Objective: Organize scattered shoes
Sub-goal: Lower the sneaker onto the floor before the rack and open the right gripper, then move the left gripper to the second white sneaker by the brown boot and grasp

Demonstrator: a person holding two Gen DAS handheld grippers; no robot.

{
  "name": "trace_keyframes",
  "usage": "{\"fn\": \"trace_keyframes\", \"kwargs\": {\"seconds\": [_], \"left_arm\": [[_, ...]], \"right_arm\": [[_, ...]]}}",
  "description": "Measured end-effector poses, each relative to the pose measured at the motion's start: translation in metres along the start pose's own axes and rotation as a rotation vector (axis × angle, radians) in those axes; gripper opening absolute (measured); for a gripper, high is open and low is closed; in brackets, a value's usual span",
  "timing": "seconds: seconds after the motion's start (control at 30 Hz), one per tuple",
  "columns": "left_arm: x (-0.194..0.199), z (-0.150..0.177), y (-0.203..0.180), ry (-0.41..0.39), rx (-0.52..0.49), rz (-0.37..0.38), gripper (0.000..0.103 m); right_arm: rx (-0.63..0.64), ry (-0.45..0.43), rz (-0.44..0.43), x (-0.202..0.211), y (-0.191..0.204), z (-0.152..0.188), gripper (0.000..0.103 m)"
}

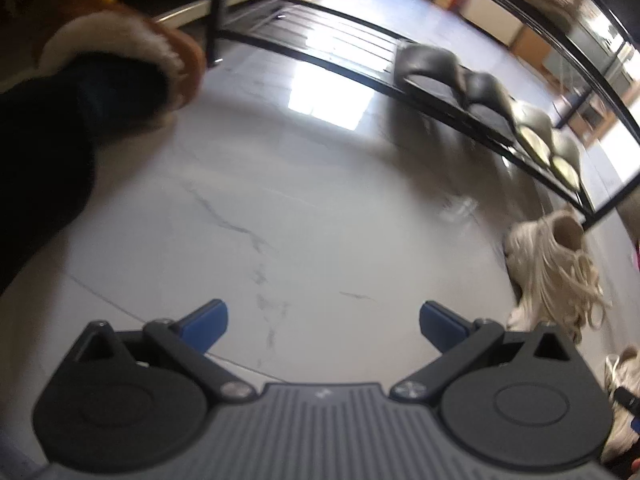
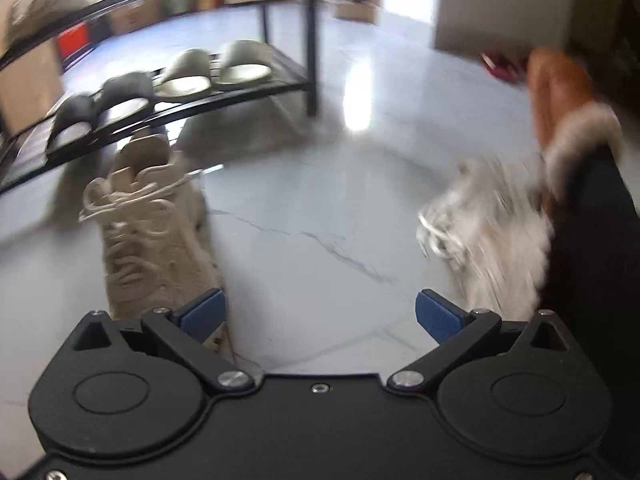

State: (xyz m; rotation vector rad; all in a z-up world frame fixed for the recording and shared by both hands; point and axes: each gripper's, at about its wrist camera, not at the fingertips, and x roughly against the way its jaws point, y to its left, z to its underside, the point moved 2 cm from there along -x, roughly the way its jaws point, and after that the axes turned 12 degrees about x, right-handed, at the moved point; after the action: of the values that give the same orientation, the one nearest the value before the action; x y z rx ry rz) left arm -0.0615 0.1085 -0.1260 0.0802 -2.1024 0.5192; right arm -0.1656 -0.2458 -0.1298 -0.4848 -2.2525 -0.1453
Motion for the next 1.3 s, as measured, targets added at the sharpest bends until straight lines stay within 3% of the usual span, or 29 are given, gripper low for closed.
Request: {"fn": "trace_keyframes", "kwargs": {"seconds": [0.3,0.47,0.57,0.6,0.67,0.77,0.87,0.97,1.13,1.23,1.3], "left_arm": [[0.008,0.018,-0.095,0.014,-0.183,0.087,0.102],[0.005,0.032,-0.165,0.029,-0.307,0.145,0.102],[0.001,0.053,-0.239,0.046,-0.457,0.237,0.102],[0.0,0.057,-0.246,0.053,-0.472,0.249,0.102],[-0.008,0.073,-0.278,0.099,-0.517,0.308,0.102],[-0.024,0.103,-0.324,0.179,-0.545,0.363,0.102],[-0.035,0.13,-0.358,0.229,-0.587,0.4,0.102],[-0.056,0.157,-0.385,0.334,-0.593,0.421,0.102],[-0.099,0.194,-0.404,0.505,-0.458,0.401,0.102],[-0.12,0.206,-0.409,0.633,-0.328,0.402,0.102],[-0.126,0.211,-0.412,0.688,-0.294,0.417,0.102]], "right_arm": [[-0.173,0.011,0.039,-0.009,-0.04,0.017,0.103],[-0.284,-0.054,0.013,0.006,-0.062,0.017,0.103],[-0.309,-0.23,0.187,0.034,-0.077,0.015,0.103],[-0.338,-0.337,0.306,0.05,-0.086,0.015,0.103],[-0.403,-0.463,0.442,0.068,-0.101,0.019,0.103],[-0.517,-0.545,0.545,0.081,-0.122,0.028,0.103],[-0.655,-0.554,0.568,0.083,-0.148,0.04,0.103],[-0.786,-0.567,0.556,0.083,-0.17,0.051,0.103],[-0.845,-0.535,0.508,0.073,-0.181,0.056,0.103],[-0.85,-0.532,0.482,0.068,-0.184,0.056,0.103],[-0.857,-0.528,0.466,0.064,-0.19,0.056,0.103]]}}
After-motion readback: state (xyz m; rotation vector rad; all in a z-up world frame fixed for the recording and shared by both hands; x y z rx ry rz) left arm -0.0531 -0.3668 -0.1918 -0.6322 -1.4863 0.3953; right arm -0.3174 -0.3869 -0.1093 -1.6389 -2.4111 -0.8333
